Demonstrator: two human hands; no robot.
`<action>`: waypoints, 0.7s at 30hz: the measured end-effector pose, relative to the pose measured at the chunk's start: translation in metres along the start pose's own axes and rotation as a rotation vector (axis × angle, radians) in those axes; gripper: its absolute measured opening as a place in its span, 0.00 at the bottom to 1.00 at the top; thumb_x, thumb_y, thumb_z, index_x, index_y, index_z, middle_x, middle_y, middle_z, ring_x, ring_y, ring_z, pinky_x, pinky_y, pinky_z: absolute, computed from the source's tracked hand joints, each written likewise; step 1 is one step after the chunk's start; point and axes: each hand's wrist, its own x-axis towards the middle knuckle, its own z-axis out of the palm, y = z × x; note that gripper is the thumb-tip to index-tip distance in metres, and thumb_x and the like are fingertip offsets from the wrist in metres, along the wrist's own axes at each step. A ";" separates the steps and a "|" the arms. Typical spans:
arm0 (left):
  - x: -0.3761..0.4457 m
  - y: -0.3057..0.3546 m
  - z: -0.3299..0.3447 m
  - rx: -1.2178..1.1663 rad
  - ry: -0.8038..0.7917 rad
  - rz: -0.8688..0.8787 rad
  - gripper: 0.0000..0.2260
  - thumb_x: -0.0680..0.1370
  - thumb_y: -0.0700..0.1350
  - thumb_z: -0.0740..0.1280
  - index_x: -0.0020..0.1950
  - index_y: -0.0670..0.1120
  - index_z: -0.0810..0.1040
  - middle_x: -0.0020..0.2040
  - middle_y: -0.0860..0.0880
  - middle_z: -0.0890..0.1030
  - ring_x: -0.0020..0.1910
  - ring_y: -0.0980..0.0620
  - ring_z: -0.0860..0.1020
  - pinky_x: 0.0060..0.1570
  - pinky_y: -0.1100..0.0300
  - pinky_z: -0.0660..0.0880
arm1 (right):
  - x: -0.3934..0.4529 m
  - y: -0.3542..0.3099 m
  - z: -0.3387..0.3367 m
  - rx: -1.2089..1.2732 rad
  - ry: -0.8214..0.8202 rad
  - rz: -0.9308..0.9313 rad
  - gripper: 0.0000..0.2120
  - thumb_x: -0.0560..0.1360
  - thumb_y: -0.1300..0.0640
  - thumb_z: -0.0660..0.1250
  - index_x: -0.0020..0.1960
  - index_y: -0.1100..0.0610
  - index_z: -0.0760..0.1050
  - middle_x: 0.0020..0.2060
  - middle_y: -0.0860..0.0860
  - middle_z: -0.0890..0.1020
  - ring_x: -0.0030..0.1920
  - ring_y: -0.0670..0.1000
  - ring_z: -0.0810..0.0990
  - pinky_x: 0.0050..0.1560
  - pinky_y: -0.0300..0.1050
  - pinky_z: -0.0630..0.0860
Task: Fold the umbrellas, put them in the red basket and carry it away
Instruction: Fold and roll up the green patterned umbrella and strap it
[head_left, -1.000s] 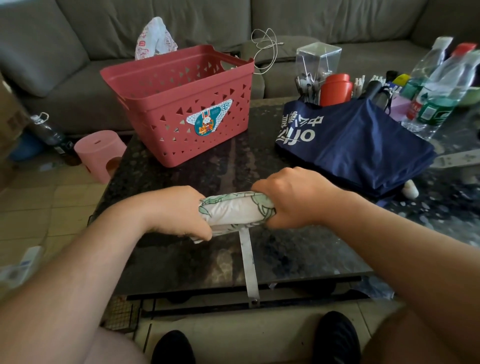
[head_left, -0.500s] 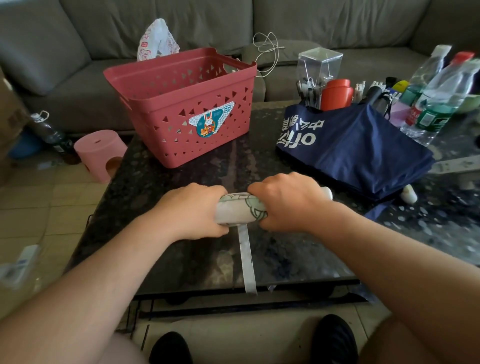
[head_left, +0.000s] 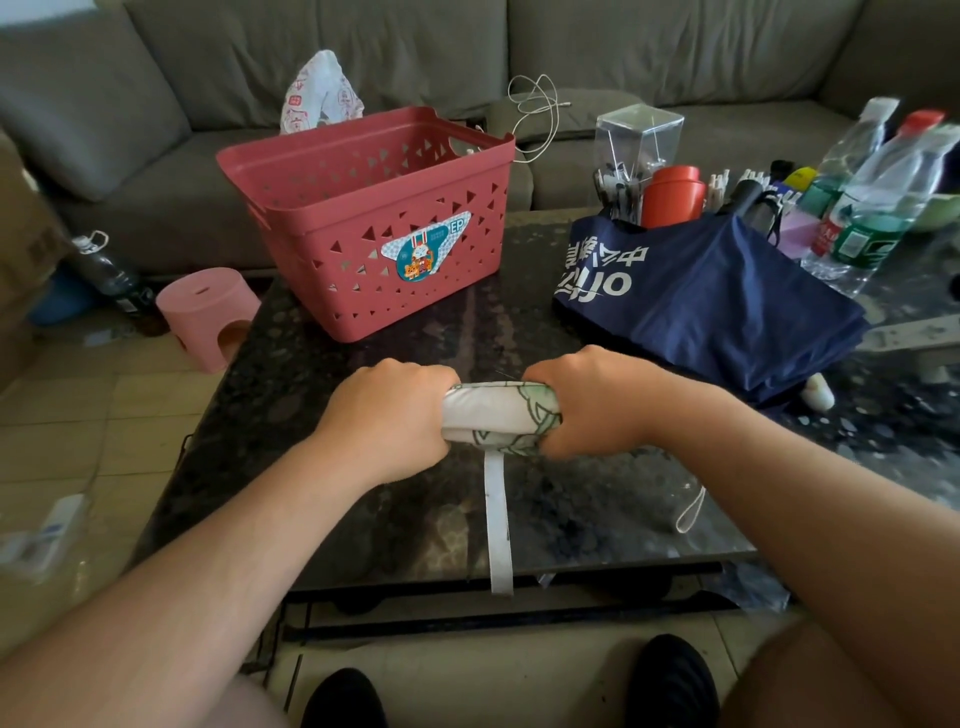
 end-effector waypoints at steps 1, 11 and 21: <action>0.000 0.000 0.000 -0.015 -0.008 -0.012 0.14 0.75 0.52 0.75 0.58 0.57 0.77 0.45 0.57 0.80 0.42 0.52 0.78 0.39 0.57 0.73 | 0.000 0.001 0.003 -0.036 0.028 -0.003 0.17 0.64 0.42 0.73 0.49 0.42 0.72 0.40 0.43 0.78 0.42 0.50 0.80 0.42 0.52 0.82; 0.001 -0.005 -0.013 -0.235 -0.210 -0.159 0.07 0.70 0.47 0.73 0.45 0.53 0.78 0.41 0.54 0.82 0.41 0.53 0.80 0.36 0.57 0.76 | 0.000 -0.001 0.013 -0.337 0.314 -0.090 0.25 0.72 0.45 0.71 0.67 0.43 0.69 0.52 0.45 0.77 0.52 0.56 0.81 0.39 0.48 0.65; 0.006 -0.003 -0.015 -0.267 -0.255 -0.168 0.07 0.70 0.43 0.72 0.44 0.53 0.78 0.41 0.54 0.82 0.40 0.53 0.81 0.34 0.59 0.75 | 0.005 0.017 -0.002 -0.185 0.051 -0.132 0.47 0.71 0.45 0.75 0.82 0.39 0.53 0.67 0.47 0.73 0.66 0.55 0.73 0.63 0.55 0.75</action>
